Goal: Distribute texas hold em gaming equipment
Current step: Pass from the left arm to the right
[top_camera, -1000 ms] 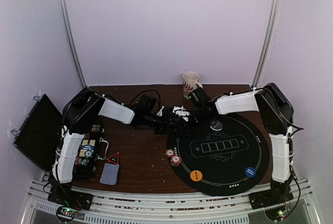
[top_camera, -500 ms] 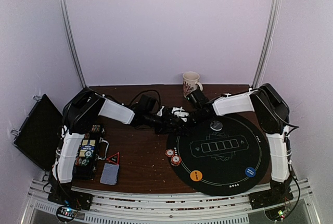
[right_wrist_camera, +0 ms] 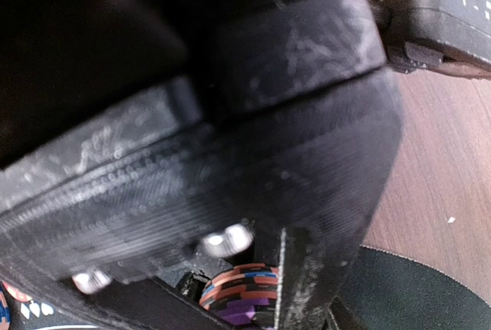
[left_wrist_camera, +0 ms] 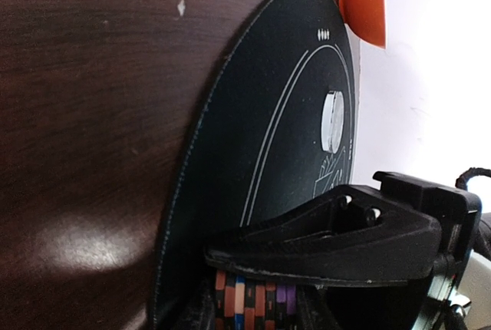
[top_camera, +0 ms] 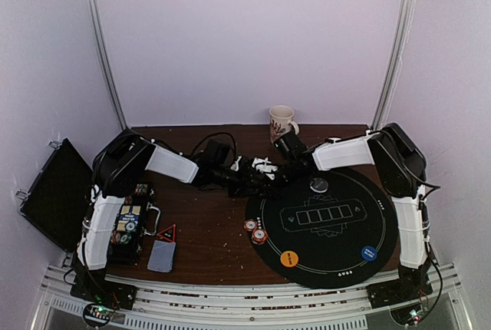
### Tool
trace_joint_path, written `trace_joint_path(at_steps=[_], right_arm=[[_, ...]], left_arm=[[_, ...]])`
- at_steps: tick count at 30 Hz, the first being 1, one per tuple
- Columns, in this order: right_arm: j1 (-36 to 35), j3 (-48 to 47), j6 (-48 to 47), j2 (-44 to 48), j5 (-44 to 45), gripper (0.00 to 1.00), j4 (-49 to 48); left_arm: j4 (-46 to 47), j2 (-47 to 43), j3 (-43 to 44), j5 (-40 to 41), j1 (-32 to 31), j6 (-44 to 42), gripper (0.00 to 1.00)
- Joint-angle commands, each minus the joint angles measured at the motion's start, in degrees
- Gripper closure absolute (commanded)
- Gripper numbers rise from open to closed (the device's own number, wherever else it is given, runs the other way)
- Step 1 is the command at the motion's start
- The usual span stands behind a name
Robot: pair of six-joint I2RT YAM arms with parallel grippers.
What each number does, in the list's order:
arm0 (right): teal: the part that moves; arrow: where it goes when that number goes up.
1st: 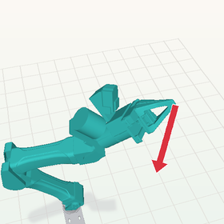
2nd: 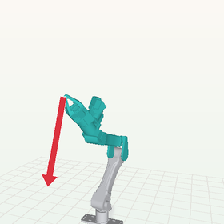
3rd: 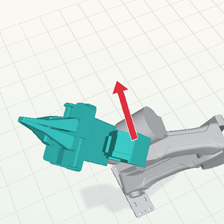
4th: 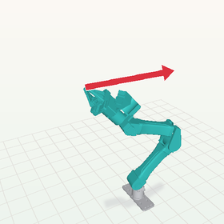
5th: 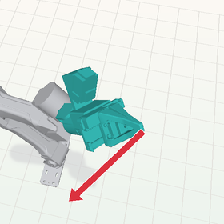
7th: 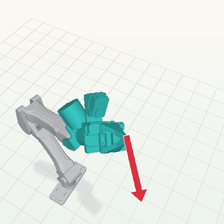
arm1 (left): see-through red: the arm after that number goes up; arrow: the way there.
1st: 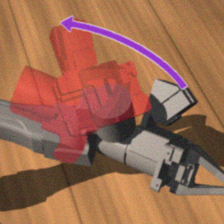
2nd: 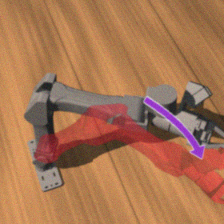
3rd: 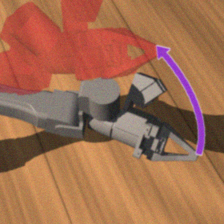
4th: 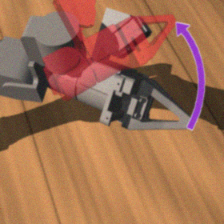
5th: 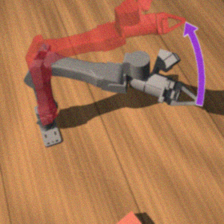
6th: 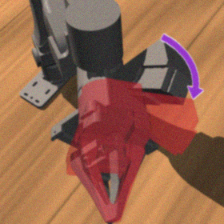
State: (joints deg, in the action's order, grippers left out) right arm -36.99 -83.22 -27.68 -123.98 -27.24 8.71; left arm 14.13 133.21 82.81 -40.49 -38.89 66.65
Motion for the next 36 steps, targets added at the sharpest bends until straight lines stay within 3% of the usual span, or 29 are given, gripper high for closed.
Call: trace_joint_path(at_steps=[1,5,22,30,36], right_arm=[[-1.4,-1.2,1.2,1.1,3.1,0.93,5.7],[-2.3,-3.0,4.0,2.3,5.1,1.0,10.1],[-2.1,-7.9,5.5,-3.0,10.6,1.0,20.6],[-1.5,-7.7,4.5,-3.4,10.0,1.0,21.6],[-0.6,-6.6,4.0,-4.3,9.4,1.0,19.8]], left_arm=[[-4.4,3.3,-1.5,1.6,0.1,-2.4,0.89],[-5.1,2.9,-0.8,1.2,0.1,-4.0,0.81],[-8.2,3.6,0.1,1.5,2.9,-5.9,0.56],[-5.3,1.9,-2.0,-0.5,4.2,-5.4,0.58],[3.3,0.9,-4.8,-3.9,4.9,-1.8,0.59]])
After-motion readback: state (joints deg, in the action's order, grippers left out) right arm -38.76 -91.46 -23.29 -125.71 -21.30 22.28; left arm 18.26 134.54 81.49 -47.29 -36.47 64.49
